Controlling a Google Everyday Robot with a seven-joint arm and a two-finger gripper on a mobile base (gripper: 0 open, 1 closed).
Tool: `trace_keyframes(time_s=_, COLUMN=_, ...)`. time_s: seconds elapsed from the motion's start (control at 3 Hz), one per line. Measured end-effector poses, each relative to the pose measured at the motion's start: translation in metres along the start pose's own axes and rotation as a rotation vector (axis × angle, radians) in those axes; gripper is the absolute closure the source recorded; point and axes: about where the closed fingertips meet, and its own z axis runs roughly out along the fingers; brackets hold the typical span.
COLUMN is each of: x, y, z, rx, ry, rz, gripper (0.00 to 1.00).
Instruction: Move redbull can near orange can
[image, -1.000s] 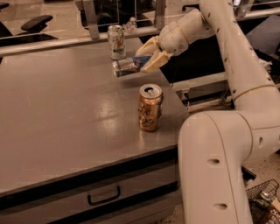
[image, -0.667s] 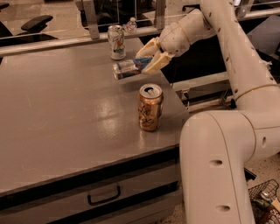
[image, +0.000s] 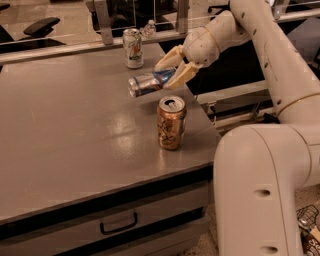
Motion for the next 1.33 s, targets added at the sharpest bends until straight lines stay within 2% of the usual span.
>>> trace_keyframes(time_s=0.67, x=0.0, y=0.033, z=0.02, rx=-0.098, ry=0.006, rz=0.005, gripper=1.0)
trace_keyframes(time_s=1.0, x=0.002, y=0.055, z=0.02, rx=-0.124, ry=-0.007, rz=0.008, gripper=0.84)
trace_keyframes(time_s=1.33, x=0.004, y=0.069, z=0.018, rx=-0.14, ry=-0.001, rz=0.013, gripper=0.61)
